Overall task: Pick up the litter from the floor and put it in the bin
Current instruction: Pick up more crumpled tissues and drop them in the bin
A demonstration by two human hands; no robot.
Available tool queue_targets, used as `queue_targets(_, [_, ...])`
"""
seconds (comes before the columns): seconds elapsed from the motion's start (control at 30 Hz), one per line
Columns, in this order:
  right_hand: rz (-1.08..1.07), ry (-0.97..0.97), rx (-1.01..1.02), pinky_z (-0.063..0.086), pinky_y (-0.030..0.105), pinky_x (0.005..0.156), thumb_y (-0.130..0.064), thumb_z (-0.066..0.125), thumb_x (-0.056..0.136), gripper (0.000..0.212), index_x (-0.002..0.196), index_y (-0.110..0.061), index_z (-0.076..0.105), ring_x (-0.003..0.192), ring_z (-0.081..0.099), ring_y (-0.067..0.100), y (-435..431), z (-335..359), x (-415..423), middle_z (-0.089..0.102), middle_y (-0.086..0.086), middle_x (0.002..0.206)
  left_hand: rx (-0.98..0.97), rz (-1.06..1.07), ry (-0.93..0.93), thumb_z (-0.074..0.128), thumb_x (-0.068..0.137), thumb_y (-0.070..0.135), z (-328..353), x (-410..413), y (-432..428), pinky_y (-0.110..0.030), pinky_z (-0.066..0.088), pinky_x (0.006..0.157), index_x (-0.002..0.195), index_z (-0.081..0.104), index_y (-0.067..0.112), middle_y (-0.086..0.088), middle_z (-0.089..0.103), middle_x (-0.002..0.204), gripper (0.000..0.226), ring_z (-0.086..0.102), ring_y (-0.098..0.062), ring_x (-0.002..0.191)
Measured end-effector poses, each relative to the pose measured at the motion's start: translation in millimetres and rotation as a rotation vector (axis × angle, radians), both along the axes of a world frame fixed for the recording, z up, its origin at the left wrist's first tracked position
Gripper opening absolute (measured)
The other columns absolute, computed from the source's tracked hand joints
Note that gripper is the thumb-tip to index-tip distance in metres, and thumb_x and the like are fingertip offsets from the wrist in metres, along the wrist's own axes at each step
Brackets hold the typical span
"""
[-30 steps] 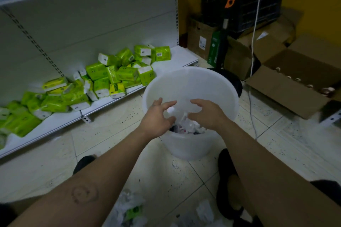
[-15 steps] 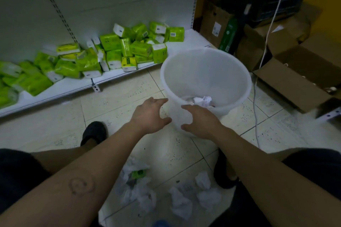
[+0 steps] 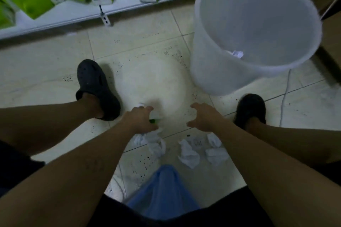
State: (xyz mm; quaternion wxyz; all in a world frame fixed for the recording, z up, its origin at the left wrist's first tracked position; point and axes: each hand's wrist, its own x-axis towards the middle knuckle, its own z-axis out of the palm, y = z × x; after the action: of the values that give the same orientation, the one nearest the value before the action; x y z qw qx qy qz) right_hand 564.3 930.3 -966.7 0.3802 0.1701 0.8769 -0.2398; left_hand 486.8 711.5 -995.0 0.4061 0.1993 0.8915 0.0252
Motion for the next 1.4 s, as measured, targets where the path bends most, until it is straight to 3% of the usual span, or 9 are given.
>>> queue_targets(0.17, [0.003,-0.188,0.005,0.036,0.035,0.105,-0.043,0.068,0.082,0.086,0.149,-0.017,0.021,0.135,0.035,0.028,-1,-43,10,0.026,0.013,0.153,-0.091,0.019,-0.058,0.065,0.078,0.051,-52,0,-7,-0.045,0.045,0.099,0.143,0.033,0.025,-0.012,0.041,0.143,0.077,0.046,-0.033,0.125])
queue_targets(0.37, [-0.033,-0.383,0.014,0.027,0.034,0.111,-0.038,0.060,0.088,0.068,0.142,-0.007,0.033,0.137,0.027,0.032,12,-92,3,0.036,0.018,0.145,-0.067,0.028,-0.195,0.060,0.082,0.055,-102,-25,34,-0.041,0.032,0.112,0.142,0.037,0.035,-0.013,-0.006,0.161,0.067,0.019,-0.033,0.146])
queue_targets(0.53, [-0.056,-0.542,0.054,0.013,0.041,0.119,-0.046,0.051,0.091,0.070,0.145,-0.009,0.029,0.142,0.017,0.034,30,-124,17,0.032,0.013,0.151,-0.063,0.035,-0.292,0.056,0.087,0.050,-131,-21,31,-0.037,0.017,0.118,0.147,0.032,0.030,-0.011,0.003,0.161,0.067,0.002,-0.029,0.149])
queue_targets(0.7, [-0.205,-0.549,0.049,0.023,0.031,0.116,-0.046,0.040,0.097,0.058,0.144,-0.012,0.036,0.139,0.032,0.025,44,-143,41,0.033,0.007,0.153,-0.062,0.137,-0.324,0.060,0.085,0.050,-149,-11,19,-0.035,0.020,0.117,0.145,0.037,0.021,-0.012,0.010,0.161,0.071,0.014,-0.027,0.147])
queue_targets(0.8, [-0.328,-0.601,-0.015,0.022,0.031,0.117,-0.044,0.045,0.096,0.067,0.149,-0.009,0.023,0.143,0.025,0.026,48,-152,50,0.022,0.011,0.157,-0.035,0.178,-0.258,0.061,0.083,0.044,-153,-8,19,-0.042,0.043,0.104,0.128,0.053,0.004,-0.021,0.048,0.140,0.061,0.046,-0.037,0.127])
queue_targets(0.97, [-0.424,-0.456,-0.024,0.032,0.032,0.106,-0.021,0.051,0.095,0.040,0.134,-0.013,0.045,0.129,0.042,0.023,47,-159,62,0.045,0.007,0.138,0.084,0.222,-0.132,0.058,0.086,0.037,-143,-1,33,-0.038,0.046,0.097,0.134,0.048,0.008,-0.012,0.055,0.131,0.057,0.052,-0.031,0.119])
queue_targets(1.07, [-0.424,-0.294,-0.067,0.029,0.025,0.089,-0.015,0.051,0.090,0.027,0.073,-0.033,0.041,0.079,0.042,0.006,48,-157,58,0.037,-0.015,0.080,0.124,0.233,-0.155,0.060,0.089,0.028,-135,0,46,-0.034,0.032,0.111,0.143,0.039,0.007,-0.014,0.040,0.148,0.061,0.038,-0.029,0.135])
queue_targets(1.2, [-0.549,-0.129,-0.027,0.047,0.029,0.089,-0.025,0.067,0.084,0.033,0.108,-0.003,0.069,0.106,0.061,0.024,45,-135,38,0.066,0.010,0.116,0.239,0.230,-0.189,0.061,0.087,0.005,-111,-3,62,-0.019,0.026,0.100,0.136,0.046,0.001,-0.018,0.044,0.141,0.052,0.041,-0.027,0.132])
queue_targets(1.4, [-0.759,0.187,-0.071,0.047,0.027,0.065,-0.024,0.068,0.083,0.023,0.103,-0.013,0.064,0.082,0.061,0.020,44,-78,13,0.067,0.011,0.106,0.430,0.301,-0.057,0.062,0.083,-0.002,-46,-24,88,-0.013,0.037,0.071,0.125,0.052,0.004,-0.018,0.063,0.114,0.043,0.059,-0.025,0.098])
